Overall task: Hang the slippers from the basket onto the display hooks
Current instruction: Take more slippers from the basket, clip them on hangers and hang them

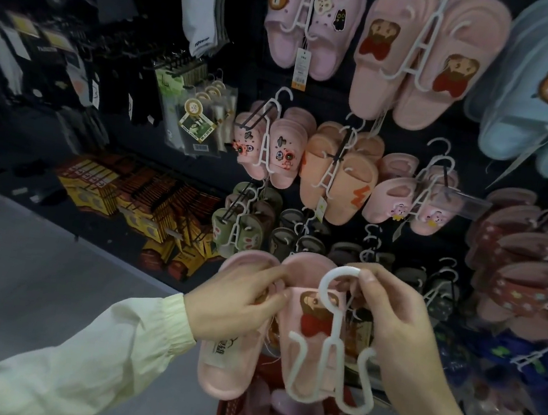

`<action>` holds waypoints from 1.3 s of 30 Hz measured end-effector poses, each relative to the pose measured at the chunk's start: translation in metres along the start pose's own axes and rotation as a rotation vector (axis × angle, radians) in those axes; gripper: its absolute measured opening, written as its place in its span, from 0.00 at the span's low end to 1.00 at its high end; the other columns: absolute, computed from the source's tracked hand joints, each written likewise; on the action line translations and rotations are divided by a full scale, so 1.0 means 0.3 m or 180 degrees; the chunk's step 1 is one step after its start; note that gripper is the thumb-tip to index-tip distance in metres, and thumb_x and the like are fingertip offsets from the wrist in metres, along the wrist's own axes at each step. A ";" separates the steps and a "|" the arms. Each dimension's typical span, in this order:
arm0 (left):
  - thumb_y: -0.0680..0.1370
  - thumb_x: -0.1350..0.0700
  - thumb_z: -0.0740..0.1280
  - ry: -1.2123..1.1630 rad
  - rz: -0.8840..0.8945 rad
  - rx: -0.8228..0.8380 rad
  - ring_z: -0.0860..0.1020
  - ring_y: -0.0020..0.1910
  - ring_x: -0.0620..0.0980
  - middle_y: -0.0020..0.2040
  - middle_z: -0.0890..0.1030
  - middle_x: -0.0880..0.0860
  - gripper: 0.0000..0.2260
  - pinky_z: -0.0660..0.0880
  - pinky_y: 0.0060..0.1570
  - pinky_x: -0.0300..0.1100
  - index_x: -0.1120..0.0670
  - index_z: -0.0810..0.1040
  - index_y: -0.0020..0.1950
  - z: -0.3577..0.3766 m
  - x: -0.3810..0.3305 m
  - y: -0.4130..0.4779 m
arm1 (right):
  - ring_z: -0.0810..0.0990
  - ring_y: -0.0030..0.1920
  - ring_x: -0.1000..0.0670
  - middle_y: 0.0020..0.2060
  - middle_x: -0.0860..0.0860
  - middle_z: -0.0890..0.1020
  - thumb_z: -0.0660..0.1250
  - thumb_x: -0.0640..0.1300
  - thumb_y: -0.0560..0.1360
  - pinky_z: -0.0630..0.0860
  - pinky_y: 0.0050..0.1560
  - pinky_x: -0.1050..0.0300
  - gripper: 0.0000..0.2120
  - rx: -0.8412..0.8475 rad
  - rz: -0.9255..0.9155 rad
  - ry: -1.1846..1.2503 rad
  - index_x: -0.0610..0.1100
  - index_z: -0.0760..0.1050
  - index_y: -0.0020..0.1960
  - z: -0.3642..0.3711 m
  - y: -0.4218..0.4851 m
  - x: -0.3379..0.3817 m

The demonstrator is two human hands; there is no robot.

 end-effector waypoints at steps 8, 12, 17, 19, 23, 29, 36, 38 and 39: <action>0.80 0.42 0.54 0.0020 -0.0109 -0.0095 0.74 0.53 0.41 0.54 0.77 0.45 0.14 0.73 0.55 0.44 0.47 0.74 0.57 -0.026 0.025 0.010 | 0.84 0.52 0.52 0.50 0.50 0.85 0.71 0.47 0.70 0.80 0.52 0.55 0.15 0.0138 -0.0163 -0.0246 0.37 0.78 0.30 0.000 -0.022 0.089; 0.79 0.40 0.52 0.0013 -0.0125 -0.0104 0.74 0.52 0.42 0.52 0.77 0.46 0.17 0.73 0.55 0.46 0.47 0.74 0.56 -0.025 0.030 0.006 | 0.82 0.54 0.57 0.50 0.59 0.85 0.72 0.38 0.74 0.76 0.55 0.52 0.19 0.0234 -0.0183 -0.0801 0.37 0.70 0.27 0.011 -0.026 0.115; 0.79 0.40 0.52 -0.0015 -0.0190 -0.0089 0.74 0.55 0.42 0.53 0.77 0.44 0.16 0.73 0.57 0.47 0.45 0.74 0.57 -0.026 0.045 0.001 | 0.83 0.43 0.55 0.43 0.50 0.87 0.66 0.36 0.78 0.76 0.51 0.56 0.22 0.0290 0.0004 -0.0569 0.38 0.63 0.28 0.014 -0.020 0.093; 0.80 0.39 0.53 -0.0007 -0.0201 -0.0079 0.74 0.55 0.43 0.53 0.77 0.44 0.16 0.73 0.57 0.48 0.44 0.74 0.57 -0.024 0.048 -0.002 | 0.82 0.42 0.49 0.38 0.46 0.84 0.68 0.44 0.77 0.77 0.49 0.60 0.22 0.0301 -0.0108 -0.0393 0.42 0.66 0.27 0.027 -0.015 0.097; 0.79 0.39 0.52 0.0008 -0.0238 -0.0090 0.74 0.55 0.44 0.52 0.77 0.45 0.16 0.73 0.57 0.48 0.45 0.74 0.56 -0.028 0.048 -0.009 | 0.80 0.39 0.50 0.36 0.47 0.78 0.67 0.50 0.79 0.75 0.43 0.63 0.19 0.0557 -0.0190 -0.0351 0.43 0.81 0.32 0.078 -0.014 0.091; 0.78 0.39 0.52 -0.0050 -0.0247 -0.0108 0.74 0.53 0.45 0.51 0.77 0.46 0.17 0.73 0.55 0.49 0.46 0.74 0.56 -0.036 0.039 -0.014 | 0.81 0.37 0.52 0.35 0.47 0.80 0.66 0.39 0.79 0.75 0.39 0.64 0.08 0.0715 -0.0139 -0.0724 0.43 0.79 0.41 0.112 -0.004 0.026; 0.81 0.49 0.56 -0.0211 -0.0247 -0.0124 0.75 0.53 0.47 0.51 0.78 0.48 0.10 0.74 0.54 0.50 0.48 0.75 0.57 -0.040 0.035 -0.018 | 0.83 0.53 0.55 0.47 0.59 0.84 0.63 0.26 0.76 0.77 0.52 0.64 0.28 0.0561 -0.0536 -0.0846 0.61 0.77 0.49 0.148 0.007 0.049; 0.81 0.49 0.56 -0.0241 -0.0253 -0.0099 0.74 0.57 0.46 0.55 0.78 0.48 0.13 0.73 0.58 0.49 0.46 0.74 0.63 -0.040 0.032 -0.021 | 0.83 0.52 0.60 0.47 0.62 0.84 0.65 0.28 0.77 0.76 0.51 0.67 0.25 0.0402 -0.0664 -0.1019 0.60 0.79 0.51 0.144 0.011 0.053; 0.81 0.49 0.56 -0.0259 -0.0247 -0.0099 0.74 0.59 0.45 0.57 0.78 0.47 0.15 0.72 0.60 0.49 0.45 0.73 0.66 -0.043 0.028 -0.022 | 0.83 0.50 0.61 0.46 0.63 0.84 0.66 0.30 0.77 0.77 0.50 0.66 0.21 0.0287 -0.0720 -0.1180 0.58 0.80 0.51 0.138 0.015 0.050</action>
Point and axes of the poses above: each hand's wrist, its own y-axis towards the middle knuckle, its own z-axis out of the palm, x = y × z, the point moved 10 cm from there along y, towards the middle knuckle
